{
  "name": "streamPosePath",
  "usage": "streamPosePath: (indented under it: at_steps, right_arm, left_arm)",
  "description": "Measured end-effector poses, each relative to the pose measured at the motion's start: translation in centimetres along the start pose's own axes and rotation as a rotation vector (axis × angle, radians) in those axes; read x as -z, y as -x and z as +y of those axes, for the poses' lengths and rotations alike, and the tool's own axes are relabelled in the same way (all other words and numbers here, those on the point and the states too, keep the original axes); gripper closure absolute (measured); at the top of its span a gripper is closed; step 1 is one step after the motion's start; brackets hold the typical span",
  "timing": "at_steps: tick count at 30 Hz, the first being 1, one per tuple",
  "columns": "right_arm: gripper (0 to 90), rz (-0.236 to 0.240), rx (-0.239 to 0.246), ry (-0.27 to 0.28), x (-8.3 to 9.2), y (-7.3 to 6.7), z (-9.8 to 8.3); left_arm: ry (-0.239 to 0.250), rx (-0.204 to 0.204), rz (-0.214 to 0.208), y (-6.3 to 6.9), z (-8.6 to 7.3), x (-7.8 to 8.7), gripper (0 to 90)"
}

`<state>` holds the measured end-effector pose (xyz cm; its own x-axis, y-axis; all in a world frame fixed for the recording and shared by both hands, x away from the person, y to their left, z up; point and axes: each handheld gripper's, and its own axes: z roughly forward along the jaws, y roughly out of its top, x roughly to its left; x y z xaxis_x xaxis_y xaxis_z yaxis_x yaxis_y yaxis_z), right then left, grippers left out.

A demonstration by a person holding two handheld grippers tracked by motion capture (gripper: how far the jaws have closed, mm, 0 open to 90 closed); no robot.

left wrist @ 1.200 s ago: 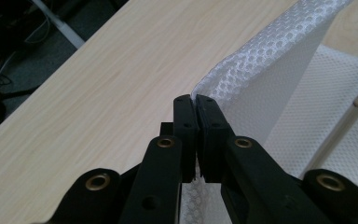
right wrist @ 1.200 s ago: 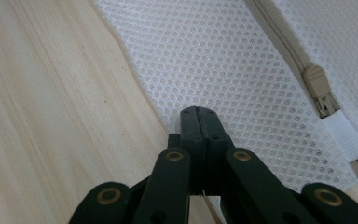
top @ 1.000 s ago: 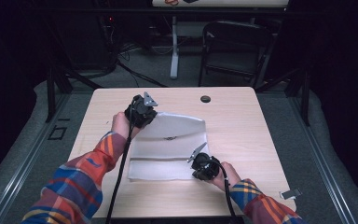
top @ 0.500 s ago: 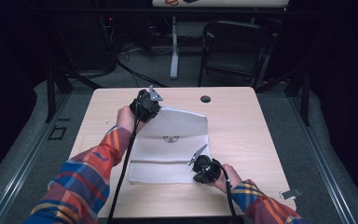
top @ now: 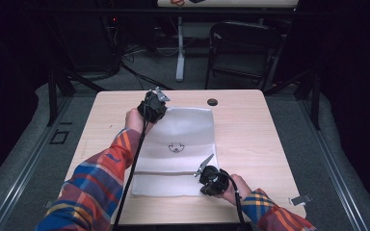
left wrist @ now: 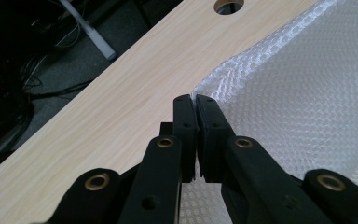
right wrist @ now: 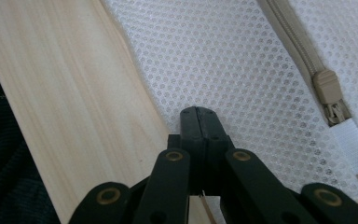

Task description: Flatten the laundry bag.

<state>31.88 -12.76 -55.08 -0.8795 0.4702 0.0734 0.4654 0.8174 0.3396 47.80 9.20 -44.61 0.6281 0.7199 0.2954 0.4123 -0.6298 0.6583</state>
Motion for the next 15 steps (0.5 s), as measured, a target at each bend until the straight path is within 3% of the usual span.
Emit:
streamPosePath:
  at_steps: [11,15]
  right_arm:
    - [90.0,0.014,0.001,0.007,0.0,-0.1,-0.1]
    - [90.0,0.023,0.010,-0.001,0.0,0.1,-0.1]
  left_arm:
    - [-0.033,-0.004,0.045,-0.5,0.5,-2.0,84.6]
    - [-0.041,0.008,0.036,-0.5,0.8,-2.4,71.4]
